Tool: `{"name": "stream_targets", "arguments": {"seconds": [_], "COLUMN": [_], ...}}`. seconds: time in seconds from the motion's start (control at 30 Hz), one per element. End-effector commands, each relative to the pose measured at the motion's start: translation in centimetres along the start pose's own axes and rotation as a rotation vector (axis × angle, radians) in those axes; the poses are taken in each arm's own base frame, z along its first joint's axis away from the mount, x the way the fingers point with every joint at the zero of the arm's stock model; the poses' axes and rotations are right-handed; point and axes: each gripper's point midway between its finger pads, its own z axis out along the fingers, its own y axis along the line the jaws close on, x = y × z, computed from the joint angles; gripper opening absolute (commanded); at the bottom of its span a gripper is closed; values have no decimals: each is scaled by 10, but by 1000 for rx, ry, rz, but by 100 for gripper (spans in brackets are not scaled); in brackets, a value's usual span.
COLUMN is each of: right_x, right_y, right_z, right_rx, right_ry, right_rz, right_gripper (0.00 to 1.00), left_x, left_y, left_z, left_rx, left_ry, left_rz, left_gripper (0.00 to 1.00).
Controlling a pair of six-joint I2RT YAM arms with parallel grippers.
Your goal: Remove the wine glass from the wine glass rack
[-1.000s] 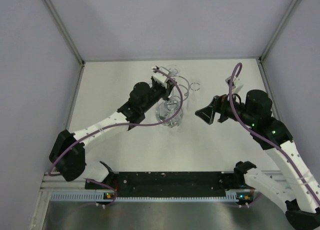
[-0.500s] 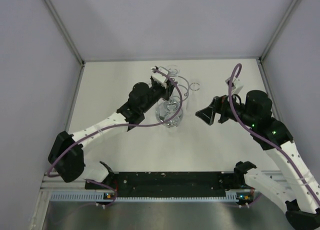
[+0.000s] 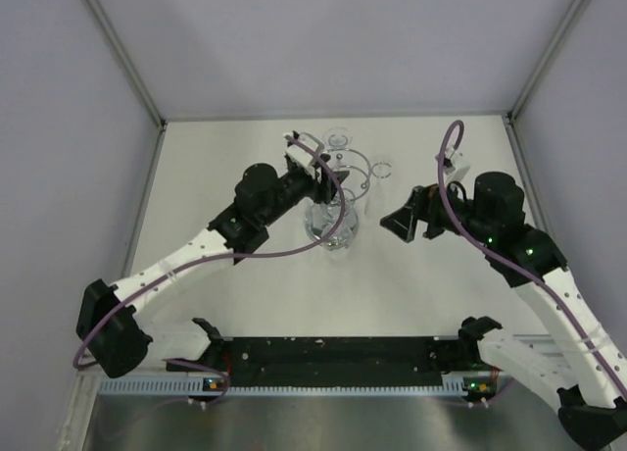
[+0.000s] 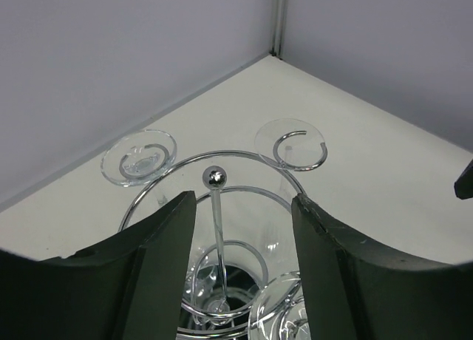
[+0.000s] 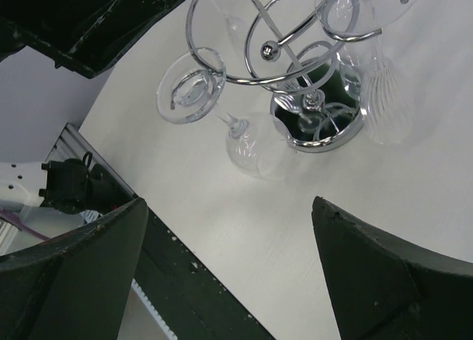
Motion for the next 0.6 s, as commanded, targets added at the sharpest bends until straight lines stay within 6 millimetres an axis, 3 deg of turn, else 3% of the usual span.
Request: {"name": "stream_targets", "arguments": {"seconds": [0.0, 0.23, 0.27, 0.4, 0.57], "right_x": [-25, -19, -18, -14, -14], "right_y": [17, 25, 25, 23, 14], "right_z": [-3, 7, 8, 14, 17], "right_rx": [-44, -99, -97, -91, -32], "right_ry": [-46, -9, -6, 13, 7], "right_rz": [-23, 42, 51, 78, 110], "right_gripper": [93, 92, 92, 91, 91], "left_x": [-38, -50, -51, -54, -36], "left_y": [2, 16, 15, 18, 26], "left_z": [-22, -65, -71, -94, -115], "left_rx": [-36, -167, -174, -230, -305], "left_ry": [-16, 115, 125, 186, 288], "left_rz": [-62, -176, -193, -280, -409], "left_gripper": [61, 62, 70, 71, 70]}}
